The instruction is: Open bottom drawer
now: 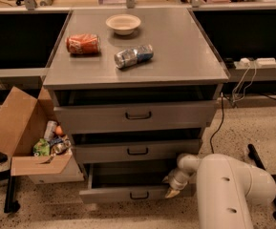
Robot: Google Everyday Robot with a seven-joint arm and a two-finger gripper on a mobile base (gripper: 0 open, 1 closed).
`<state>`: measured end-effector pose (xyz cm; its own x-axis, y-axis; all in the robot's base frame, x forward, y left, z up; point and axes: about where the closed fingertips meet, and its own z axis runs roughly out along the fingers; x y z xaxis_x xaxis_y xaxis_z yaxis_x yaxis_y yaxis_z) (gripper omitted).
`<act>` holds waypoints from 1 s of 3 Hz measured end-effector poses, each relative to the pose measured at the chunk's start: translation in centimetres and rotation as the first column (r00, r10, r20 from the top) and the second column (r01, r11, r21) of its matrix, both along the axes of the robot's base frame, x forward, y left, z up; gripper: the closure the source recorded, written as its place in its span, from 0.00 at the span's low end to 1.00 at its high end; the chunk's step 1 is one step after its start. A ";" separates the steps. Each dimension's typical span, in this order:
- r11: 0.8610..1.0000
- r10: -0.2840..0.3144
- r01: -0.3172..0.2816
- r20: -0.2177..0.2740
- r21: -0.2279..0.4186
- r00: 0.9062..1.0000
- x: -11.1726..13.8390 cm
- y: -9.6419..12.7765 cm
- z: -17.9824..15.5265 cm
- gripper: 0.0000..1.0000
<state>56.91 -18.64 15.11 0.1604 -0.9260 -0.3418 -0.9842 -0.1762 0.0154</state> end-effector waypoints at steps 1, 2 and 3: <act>1.000 0.000 0.000 0.000 0.000 1.000 0.0 0.0 0.0 0.05; 0.999 0.015 -0.018 -0.062 -0.047 0.998 -3.0 0.1 -1.2 0.00; 0.997 0.010 -0.019 -0.120 -0.078 0.993 -5.7 0.1 -1.9 0.00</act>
Offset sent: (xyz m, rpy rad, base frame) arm -0.0453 0.0028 -0.0171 -0.0868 0.0898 0.0365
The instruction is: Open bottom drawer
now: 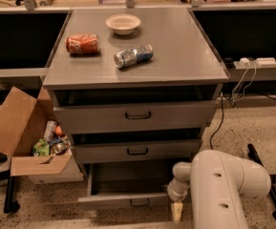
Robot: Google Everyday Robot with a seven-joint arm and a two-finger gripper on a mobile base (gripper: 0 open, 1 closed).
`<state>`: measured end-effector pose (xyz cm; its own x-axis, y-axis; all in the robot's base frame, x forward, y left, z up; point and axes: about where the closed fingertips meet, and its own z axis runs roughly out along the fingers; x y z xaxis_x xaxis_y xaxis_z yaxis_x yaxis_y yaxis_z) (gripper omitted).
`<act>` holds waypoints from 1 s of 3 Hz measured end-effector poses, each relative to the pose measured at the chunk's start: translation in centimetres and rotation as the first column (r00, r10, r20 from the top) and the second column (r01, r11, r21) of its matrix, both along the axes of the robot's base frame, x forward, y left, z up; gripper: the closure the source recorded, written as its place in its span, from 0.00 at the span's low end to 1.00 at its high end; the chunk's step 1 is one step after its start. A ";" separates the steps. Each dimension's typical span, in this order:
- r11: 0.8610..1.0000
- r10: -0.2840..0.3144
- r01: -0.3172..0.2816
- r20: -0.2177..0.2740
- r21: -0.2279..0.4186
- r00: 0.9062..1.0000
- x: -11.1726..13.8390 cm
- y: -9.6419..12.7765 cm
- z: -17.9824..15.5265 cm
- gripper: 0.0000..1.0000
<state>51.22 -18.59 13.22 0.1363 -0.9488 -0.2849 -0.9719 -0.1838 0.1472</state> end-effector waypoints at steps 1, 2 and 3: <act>1.000 -0.011 0.010 -0.030 -0.026 0.999 -3.8 -0.8 0.7 0.26; 1.000 -0.011 0.011 -0.033 -0.026 0.999 -4.1 -0.8 0.7 0.49; 1.000 -0.013 0.013 -0.046 -0.020 0.999 -7.1 -1.0 0.9 0.73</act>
Offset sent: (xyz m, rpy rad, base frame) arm -0.1060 -0.0166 0.0166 -0.0271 0.0735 -0.0163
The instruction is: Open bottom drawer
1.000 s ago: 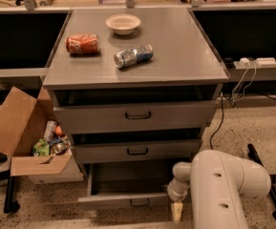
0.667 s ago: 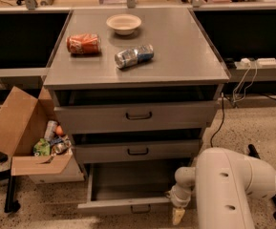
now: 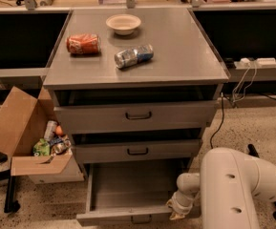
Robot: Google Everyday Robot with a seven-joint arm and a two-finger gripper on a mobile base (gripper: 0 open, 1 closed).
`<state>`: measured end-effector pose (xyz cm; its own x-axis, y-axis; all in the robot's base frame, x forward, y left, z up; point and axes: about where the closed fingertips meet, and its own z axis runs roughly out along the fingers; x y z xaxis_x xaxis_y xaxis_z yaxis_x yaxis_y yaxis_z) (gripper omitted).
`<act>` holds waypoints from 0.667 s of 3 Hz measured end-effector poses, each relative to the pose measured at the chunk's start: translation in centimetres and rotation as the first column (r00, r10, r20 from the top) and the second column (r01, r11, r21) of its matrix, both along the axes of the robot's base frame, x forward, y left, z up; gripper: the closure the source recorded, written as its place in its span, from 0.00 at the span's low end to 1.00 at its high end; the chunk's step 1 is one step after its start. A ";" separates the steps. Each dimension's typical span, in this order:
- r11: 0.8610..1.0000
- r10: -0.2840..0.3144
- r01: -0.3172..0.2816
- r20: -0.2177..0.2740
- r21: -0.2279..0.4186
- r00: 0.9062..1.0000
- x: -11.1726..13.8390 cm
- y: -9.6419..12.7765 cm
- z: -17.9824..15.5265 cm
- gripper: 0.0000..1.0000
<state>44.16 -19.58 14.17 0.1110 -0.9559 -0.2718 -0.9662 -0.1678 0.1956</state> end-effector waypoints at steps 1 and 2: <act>1.000 0.000 0.000 0.000 0.000 1.000 0.1 0.0 0.0 0.95; 1.000 0.004 -0.004 -0.001 0.014 1.000 -2.1 0.6 0.1 0.63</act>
Offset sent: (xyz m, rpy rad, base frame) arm -0.1030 0.0220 0.0110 0.0636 -0.0064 0.0182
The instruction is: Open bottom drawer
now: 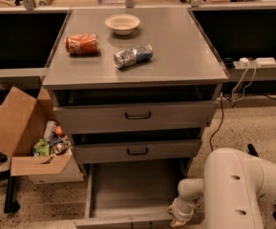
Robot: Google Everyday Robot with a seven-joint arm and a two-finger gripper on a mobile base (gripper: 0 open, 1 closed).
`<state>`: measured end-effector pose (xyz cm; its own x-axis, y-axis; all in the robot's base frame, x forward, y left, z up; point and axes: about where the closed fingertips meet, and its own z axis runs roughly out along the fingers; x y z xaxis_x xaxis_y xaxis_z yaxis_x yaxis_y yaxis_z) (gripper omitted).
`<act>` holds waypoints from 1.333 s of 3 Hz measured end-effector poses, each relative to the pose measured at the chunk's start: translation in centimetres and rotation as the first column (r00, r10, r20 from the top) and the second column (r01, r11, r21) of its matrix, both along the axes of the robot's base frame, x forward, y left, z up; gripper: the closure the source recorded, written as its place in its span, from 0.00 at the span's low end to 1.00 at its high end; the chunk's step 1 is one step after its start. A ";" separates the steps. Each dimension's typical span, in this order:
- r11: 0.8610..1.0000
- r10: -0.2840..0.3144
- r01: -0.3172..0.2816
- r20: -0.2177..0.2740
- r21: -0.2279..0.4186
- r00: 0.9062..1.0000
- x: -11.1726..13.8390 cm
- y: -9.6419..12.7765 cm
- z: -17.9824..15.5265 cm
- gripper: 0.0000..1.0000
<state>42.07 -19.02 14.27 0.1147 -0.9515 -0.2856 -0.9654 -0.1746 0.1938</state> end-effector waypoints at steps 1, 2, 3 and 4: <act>1.000 0.000 0.000 0.000 0.000 1.000 0.0 0.0 0.1 0.39; 1.000 0.000 0.000 0.000 0.000 1.000 0.0 0.0 0.1 0.10; 1.000 0.000 0.000 0.000 0.000 1.000 0.0 0.0 0.1 0.00; 1.000 0.000 0.000 0.000 0.000 1.000 0.0 0.0 0.1 0.00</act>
Offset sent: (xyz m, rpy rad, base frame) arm 0.0000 0.0000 0.0006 0.0000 0.0000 0.0000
